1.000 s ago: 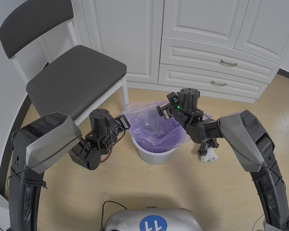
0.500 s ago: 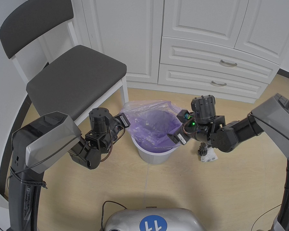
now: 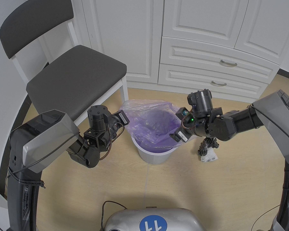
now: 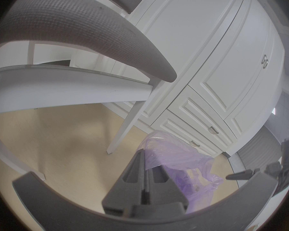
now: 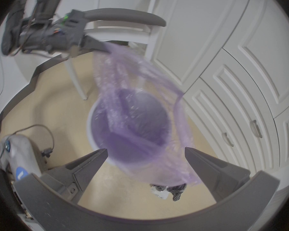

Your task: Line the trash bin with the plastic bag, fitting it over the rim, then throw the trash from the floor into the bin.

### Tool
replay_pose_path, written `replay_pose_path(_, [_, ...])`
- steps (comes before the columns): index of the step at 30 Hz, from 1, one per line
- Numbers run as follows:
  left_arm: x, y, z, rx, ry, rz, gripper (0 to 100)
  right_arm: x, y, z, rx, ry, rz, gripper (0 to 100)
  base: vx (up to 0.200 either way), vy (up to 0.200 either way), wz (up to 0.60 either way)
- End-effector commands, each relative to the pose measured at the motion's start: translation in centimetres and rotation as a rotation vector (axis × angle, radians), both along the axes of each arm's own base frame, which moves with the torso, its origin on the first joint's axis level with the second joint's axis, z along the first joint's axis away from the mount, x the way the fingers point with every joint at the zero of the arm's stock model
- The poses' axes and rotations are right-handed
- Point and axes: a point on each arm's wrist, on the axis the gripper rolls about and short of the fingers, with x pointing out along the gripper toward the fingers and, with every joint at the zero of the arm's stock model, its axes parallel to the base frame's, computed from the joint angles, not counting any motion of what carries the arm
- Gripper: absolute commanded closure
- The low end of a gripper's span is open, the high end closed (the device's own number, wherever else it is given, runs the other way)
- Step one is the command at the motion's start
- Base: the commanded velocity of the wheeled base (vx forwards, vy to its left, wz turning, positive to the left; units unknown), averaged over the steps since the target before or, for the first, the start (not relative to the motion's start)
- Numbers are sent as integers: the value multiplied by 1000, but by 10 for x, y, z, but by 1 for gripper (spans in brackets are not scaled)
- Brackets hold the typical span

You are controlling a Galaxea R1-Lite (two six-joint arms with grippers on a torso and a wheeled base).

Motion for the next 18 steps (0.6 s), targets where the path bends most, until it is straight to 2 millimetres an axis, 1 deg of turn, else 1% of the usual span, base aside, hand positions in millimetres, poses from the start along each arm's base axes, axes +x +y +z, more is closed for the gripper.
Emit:
replay_pose_path(1, [0, 1, 4, -9, -9, 3, 100, 39, 36, -21, 61, 81, -200, 0, 0, 0, 0])
replay_pose_path(4, [0, 1, 4, -8, -7, 3, 100, 44, 40, -18, 78, 132, -273, 0, 0, 0, 0])
replay_pose_path(5, [0, 1, 4, -8, -7, 3, 100, 45, 40, -20, 78, 152, -296, 0, 0, 0, 0])
replay_pose_path(7, [0, 1, 4, -8, -7, 3, 100, 43, 39, -30, 53, 197, -320, 0, 0, 0, 0])
replay_pose_path(9, [0, 1, 4, -8, -7, 3, 100, 40, 36, -33, 19, 233, -335, 0, 0, 0, 0])
replay_pose_path(15, [0, 2, 4, -8, -7, 5, 100, 41, 35, -39, -2, 236, -353, 0, 0, 0, 0])
replay_pose_path(18, [1, 2, 4, -9, -10, 5, 100, 43, 35, -45, -6, 242, -356, 0, 0, 0, 0])
